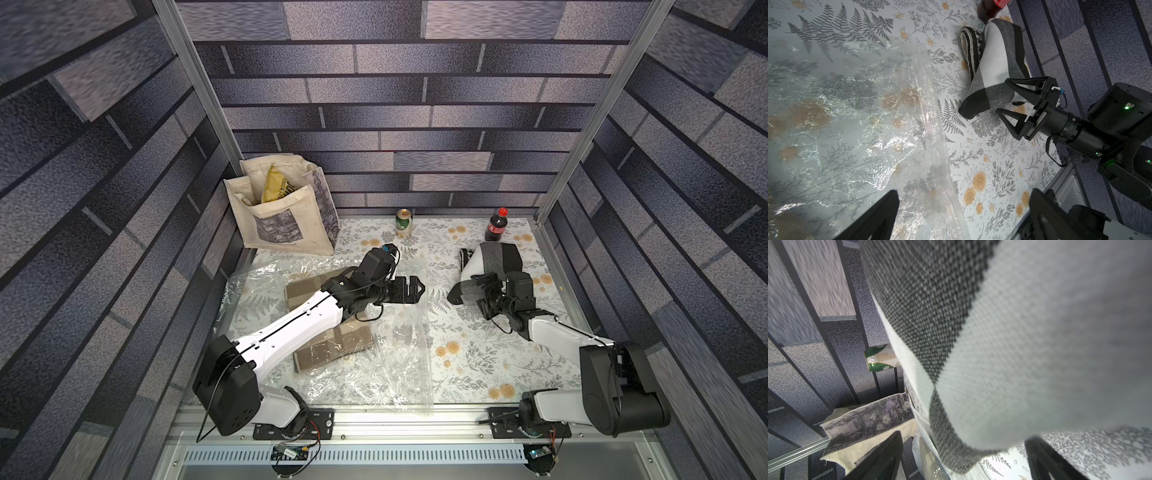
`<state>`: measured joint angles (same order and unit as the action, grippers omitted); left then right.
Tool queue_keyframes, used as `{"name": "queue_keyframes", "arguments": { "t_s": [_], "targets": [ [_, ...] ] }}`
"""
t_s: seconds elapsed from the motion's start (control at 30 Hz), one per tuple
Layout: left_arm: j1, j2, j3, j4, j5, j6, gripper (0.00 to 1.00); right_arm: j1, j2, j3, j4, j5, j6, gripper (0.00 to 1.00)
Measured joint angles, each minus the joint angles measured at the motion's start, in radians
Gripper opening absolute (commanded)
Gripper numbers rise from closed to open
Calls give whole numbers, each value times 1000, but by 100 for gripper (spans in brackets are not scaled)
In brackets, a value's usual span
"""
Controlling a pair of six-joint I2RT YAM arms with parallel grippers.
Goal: Take the scarf out of the vacuum bag
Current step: Adjust the scarf at the center of the board.
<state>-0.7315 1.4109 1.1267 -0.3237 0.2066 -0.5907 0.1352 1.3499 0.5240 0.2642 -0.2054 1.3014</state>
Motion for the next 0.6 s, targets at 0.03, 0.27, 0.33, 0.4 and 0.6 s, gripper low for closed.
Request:
{"name": "queue_keyframes", "arguments": {
  "t_s": [0.03,0.27,0.33,0.4,0.6],
  "targets": [
    [-4,13,0,6,2,0,100,0,-3,0,0,13,0,92],
    [-29,51,2,28,7,0,100,-1,-6,0,-4,90,-1,88],
    [-34,52,3,32,7,0,100,-1,-6,1,-7,111,-1,88],
    [-34,52,4,33,7,0,100,-3,-6,1,-8,136,-1,87],
    [-34,52,4,33,7,0,100,-6,-6,-2,-13,239,-1,85]
  ]
}}
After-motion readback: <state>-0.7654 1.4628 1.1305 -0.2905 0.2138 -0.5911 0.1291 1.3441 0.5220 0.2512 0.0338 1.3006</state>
